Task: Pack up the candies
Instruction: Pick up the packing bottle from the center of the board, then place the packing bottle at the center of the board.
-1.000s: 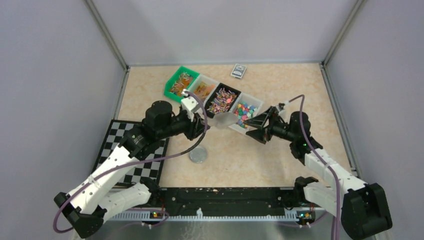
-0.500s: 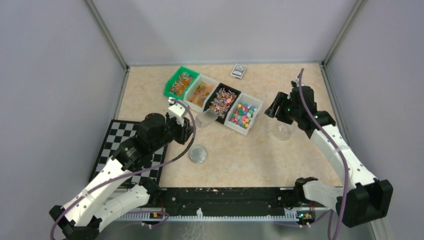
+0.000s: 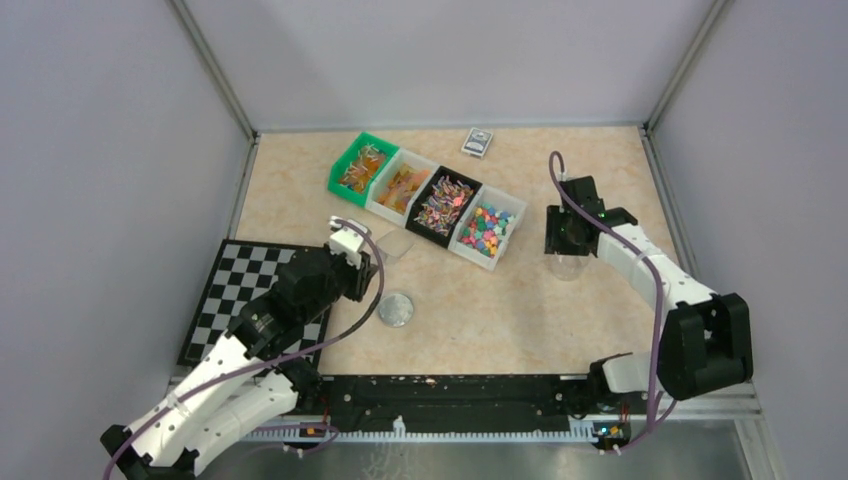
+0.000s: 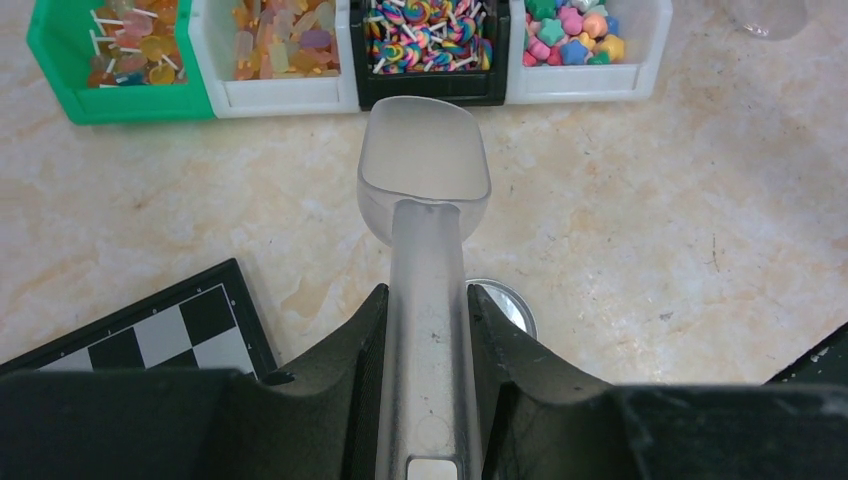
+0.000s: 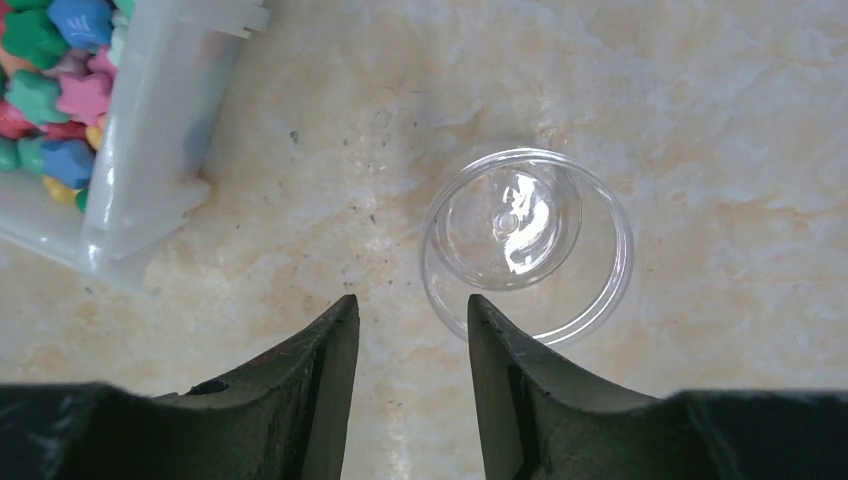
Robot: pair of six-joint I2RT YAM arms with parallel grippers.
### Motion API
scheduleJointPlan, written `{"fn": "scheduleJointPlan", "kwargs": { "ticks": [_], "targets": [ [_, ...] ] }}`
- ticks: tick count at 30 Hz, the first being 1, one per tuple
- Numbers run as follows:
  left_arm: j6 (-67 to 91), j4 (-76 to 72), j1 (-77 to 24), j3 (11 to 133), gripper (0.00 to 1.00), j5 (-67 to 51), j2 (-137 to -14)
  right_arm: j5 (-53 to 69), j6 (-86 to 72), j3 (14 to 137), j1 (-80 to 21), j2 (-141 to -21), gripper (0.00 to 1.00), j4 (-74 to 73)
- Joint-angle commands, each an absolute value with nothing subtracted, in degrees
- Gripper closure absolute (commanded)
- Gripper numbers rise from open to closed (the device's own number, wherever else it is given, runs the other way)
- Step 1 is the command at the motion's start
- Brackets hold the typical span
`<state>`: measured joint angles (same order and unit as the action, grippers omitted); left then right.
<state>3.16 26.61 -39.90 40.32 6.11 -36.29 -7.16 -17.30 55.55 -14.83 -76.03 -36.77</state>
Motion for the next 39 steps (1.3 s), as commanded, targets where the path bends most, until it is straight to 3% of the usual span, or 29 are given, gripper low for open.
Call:
{"fn": "scheduleJointPlan", "kwargs": {
  "ticks": [1, 19, 24, 29, 39],
  "targets": [
    [2.6, 21.2, -40.17, 40.66, 1.0, 8.92, -34.4, -10.87, -13.53, 54.72, -14.5, -78.08, 0.56, -33.19],
    [2.95, 21.35, -40.17, 40.15, 1.0, 10.12, -32.83, -8.03, -13.19, 51.64, -14.5, -80.74, 0.75, -30.41],
    [2.93, 21.57, -40.17, 40.04, 1.0, 10.38, -32.18, -5.23, -13.22, 51.57, -14.7, -79.45, 1.0, -31.74],
    [3.14, 22.17, -40.22, 40.04, 1.0, 14.87, -32.38, -2.62, -14.88, 51.17, -20.09, -74.2, 1.0, -35.27],
    [5.39, 25.45, -40.16, 41.83, 1.0, 28.05, -31.56, -1.08, -27.49, 51.75, -42.51, -71.33, 1.0, -33.29]
  ]
}}
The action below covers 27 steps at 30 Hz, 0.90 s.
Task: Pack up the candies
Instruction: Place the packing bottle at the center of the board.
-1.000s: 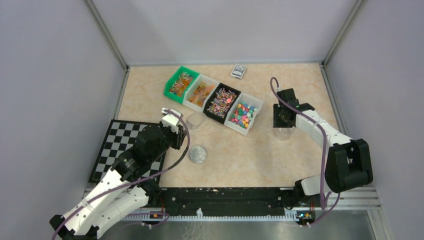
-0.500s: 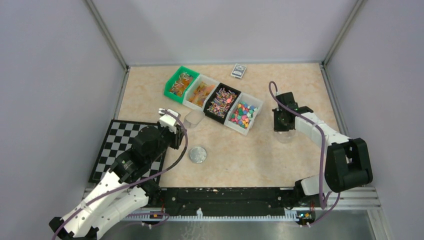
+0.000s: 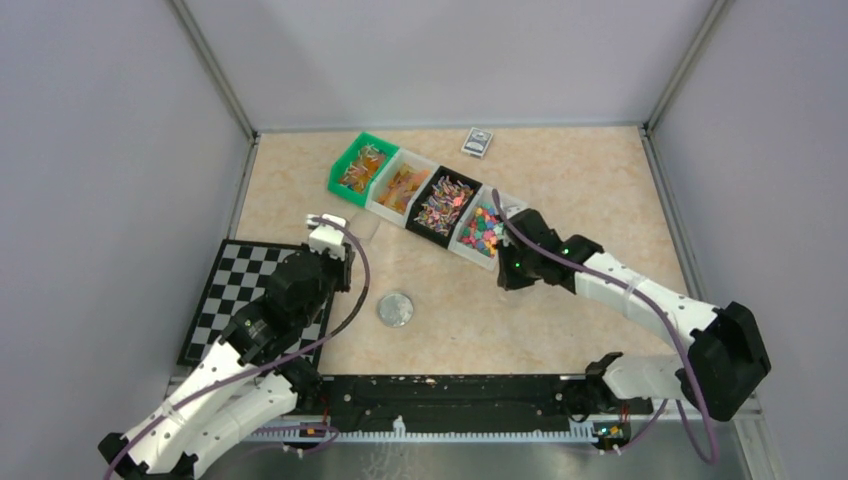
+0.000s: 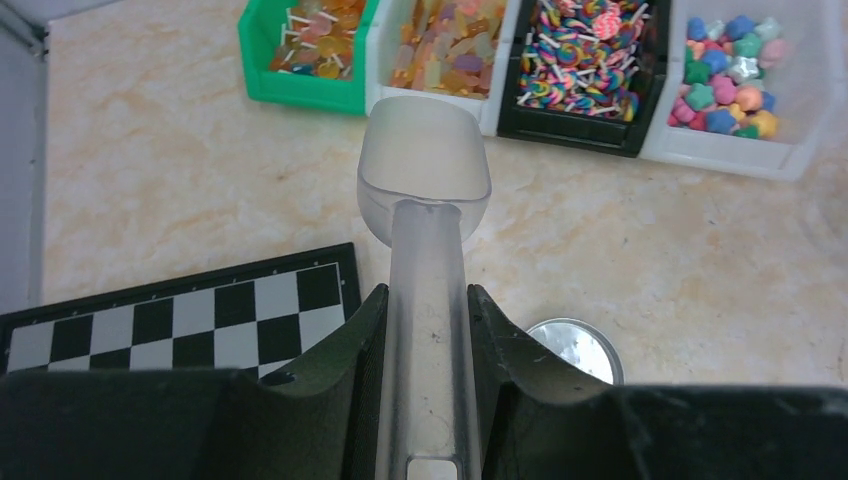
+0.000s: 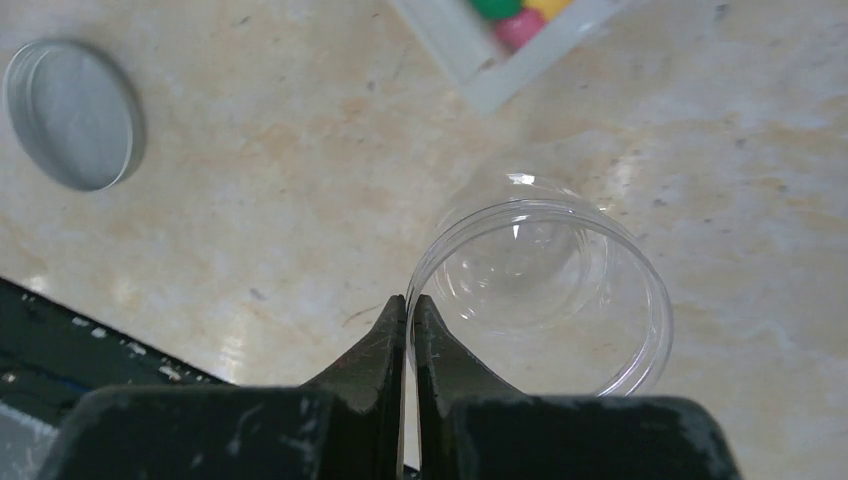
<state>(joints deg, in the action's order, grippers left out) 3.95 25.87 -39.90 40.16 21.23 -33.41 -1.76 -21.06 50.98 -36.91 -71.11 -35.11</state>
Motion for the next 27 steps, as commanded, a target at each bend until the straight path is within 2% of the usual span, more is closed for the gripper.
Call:
{"fn": "scheduleJointPlan", "kwargs": {
  "ticks": [1, 11, 19, 21, 27],
  "targets": [
    [5.55, 25.55, -40.17, 41.69, 1.0, 28.71, -30.83, -0.96, -28.42, 52.0, -44.08, -71.77, 1.0, -32.65],
    [4.85, 23.96, -40.21, 40.61, 1.0, 28.63, -27.25, -4.65, -34.32, 58.22, -55.83, -83.38, 1.0, -30.93],
    [5.06, 24.76, -40.22, 40.72, 1.0, 29.0, -26.71, -5.82, -36.91, 60.89, -58.71, -88.05, 1.0, -30.03],
    [4.95, 24.71, -40.17, 40.53, 1.0, 28.96, -26.68, -6.25, -37.3, 61.04, -58.73, -87.75, 0.94, -30.09],
    [4.4, 24.09, -40.18, 40.38, 1.0, 26.42, -26.95, -7.25, -39.08, 63.82, -58.8, -87.2, 0.66, -31.59]
  ]
}}
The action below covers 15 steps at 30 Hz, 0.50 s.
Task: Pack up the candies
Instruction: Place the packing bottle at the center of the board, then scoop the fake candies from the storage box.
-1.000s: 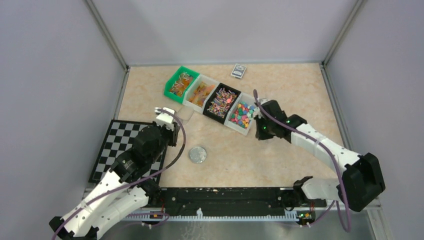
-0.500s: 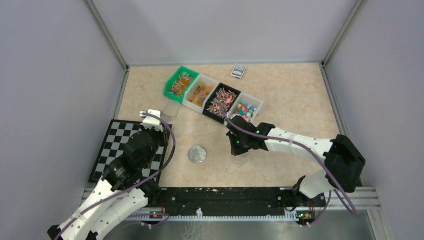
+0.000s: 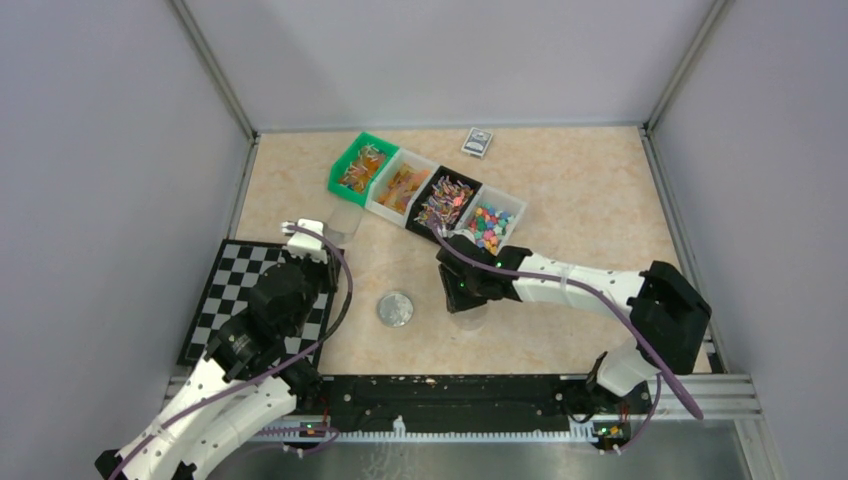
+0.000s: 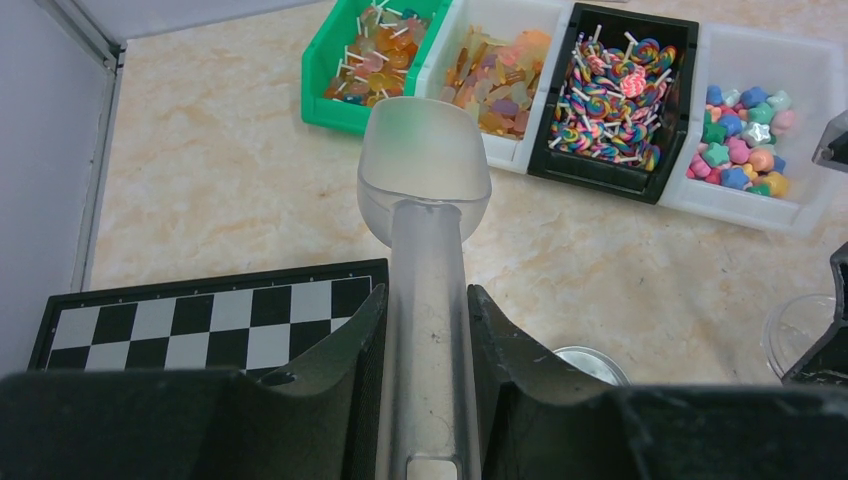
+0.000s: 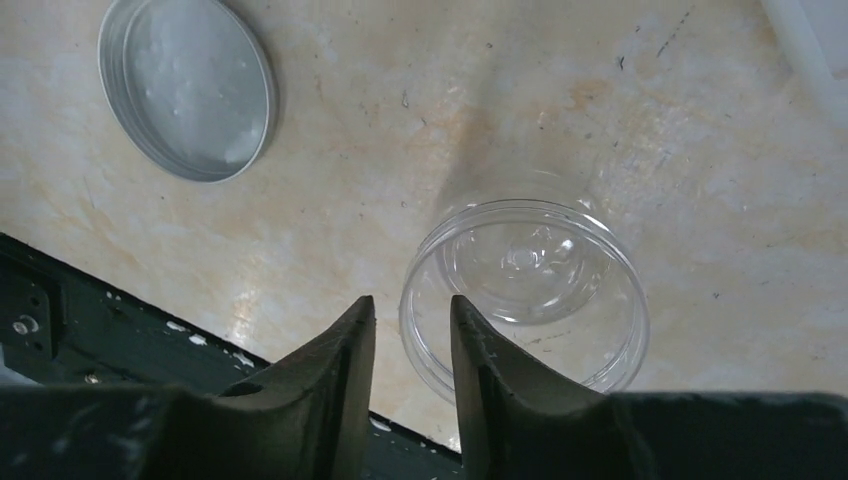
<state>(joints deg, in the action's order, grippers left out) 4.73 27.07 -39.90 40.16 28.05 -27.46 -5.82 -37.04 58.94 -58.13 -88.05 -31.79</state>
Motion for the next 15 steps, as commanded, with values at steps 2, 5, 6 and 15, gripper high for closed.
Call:
{"fn": "scheduleJointPlan", "kwargs": {
  "ticks": [2, 5, 6, 15],
  "targets": [
    [4.55, 24.26, -40.14, 40.46, 1.0, 25.79, -27.07, -7.63, -39.87, 65.66, -58.81, -86.57, 0.56, -33.34],
    [4.92, 24.64, -40.23, 40.73, 1.0, 25.37, -27.16, -10.18, -41.1, 66.94, -58.68, -83.92, 0.45, -35.0],
    [4.93, 24.72, -40.17, 40.9, 1.0, 25.29, -27.27, -11.45, -41.46, 67.22, -58.18, -82.82, 0.41, -35.78],
    [8.72, 29.73, -40.17, 48.05, 1.0, 23.98, -34.42, -17.07, -44.95, 67.06, -41.48, -74.17, 0.31, -37.99]
  ]
}}
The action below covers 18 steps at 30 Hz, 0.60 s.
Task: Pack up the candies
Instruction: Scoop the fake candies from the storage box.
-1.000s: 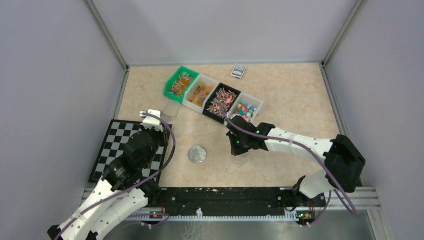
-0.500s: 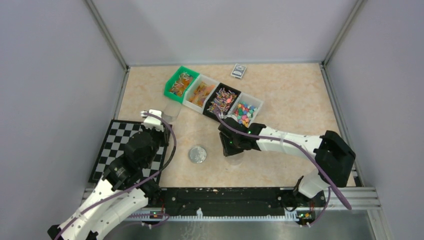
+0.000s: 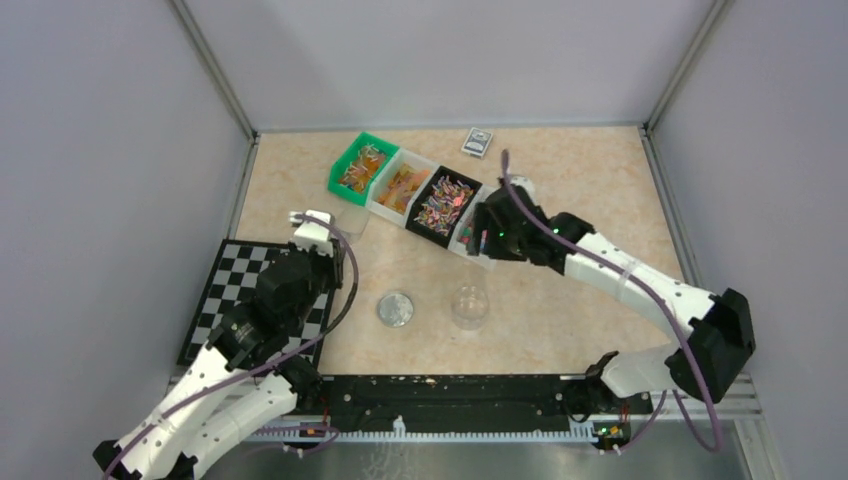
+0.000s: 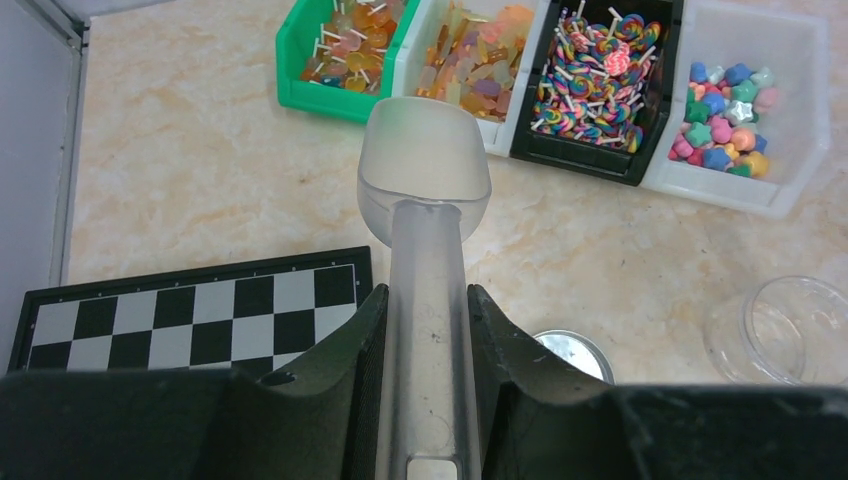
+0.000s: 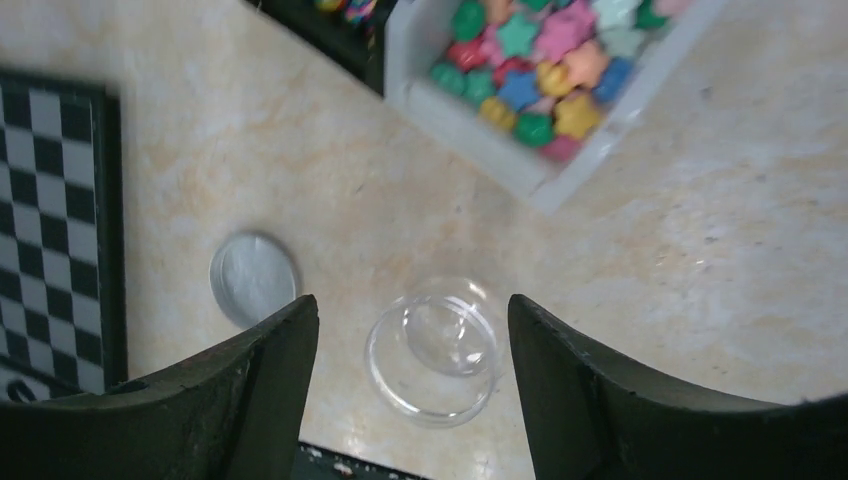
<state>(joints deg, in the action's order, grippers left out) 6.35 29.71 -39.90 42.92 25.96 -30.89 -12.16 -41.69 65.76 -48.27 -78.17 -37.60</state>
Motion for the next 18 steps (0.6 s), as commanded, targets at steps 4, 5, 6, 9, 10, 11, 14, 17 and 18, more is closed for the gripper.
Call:
{"fn": "scheduleJointPlan", "kwargs": {
  "ticks": [4, 5, 6, 9, 10, 11, 14, 17, 18],
  "targets": [
    [8.33, 31.81, -40.15, 53.25, 1.0, 23.18, -42.0, -18.81, -52.8, 64.53, -33.62, -74.0, 0.35, -35.56],
    [7.23, 32.11, -40.13, 54.65, 1.0, 23.1, -44.13, -18.51, -54.07, 63.98, -31.79, -74.57, 0.37, -35.02],
    [6.62, 32.44, -40.02, 56.16, 1.0, 23.31, -47.16, -18.23, -55.05, 63.46, -30.24, -75.33, 0.38, -34.44],
    [5.0, 34.52, -38.18, 61.77, 1.0, 21.54, -54.83, -17.62, -56.19, 63.19, -26.73, -78.57, 0.39, -33.4],
    [4.73, 34.9, -37.2, 63.55, 1.0, 19.95, -57.11, -16.96, -56.52, 63.23, -25.64, -79.85, 0.4, -33.01],
    [4.55, 34.78, -35.86, 64.73, 1.0, 18.67, -59.36, -15.89, -56.47, 63.19, -24.38, -81.1, 0.42, -32.07],
    [3.97, 33.98, -32.27, 67.38, 1.0, 15.89, -65.17, -12.72, -55.43, 64.09, -22.55, -85.12, 0.46, -29.65],
    [4.1, 34.6, -26.07, 71.78, 1.0, 9.47, -71.23, -13.78, -54.36, 66.09, -22.25, -88.84, 0.47, -30.0],
    [4.14, 34.89, -24.55, 73.26, 1.0, 7.59, -73.05, -13.64, -54.1, 66.29, -22.02, -89.79, 0.47, -29.73]
  ]
}}
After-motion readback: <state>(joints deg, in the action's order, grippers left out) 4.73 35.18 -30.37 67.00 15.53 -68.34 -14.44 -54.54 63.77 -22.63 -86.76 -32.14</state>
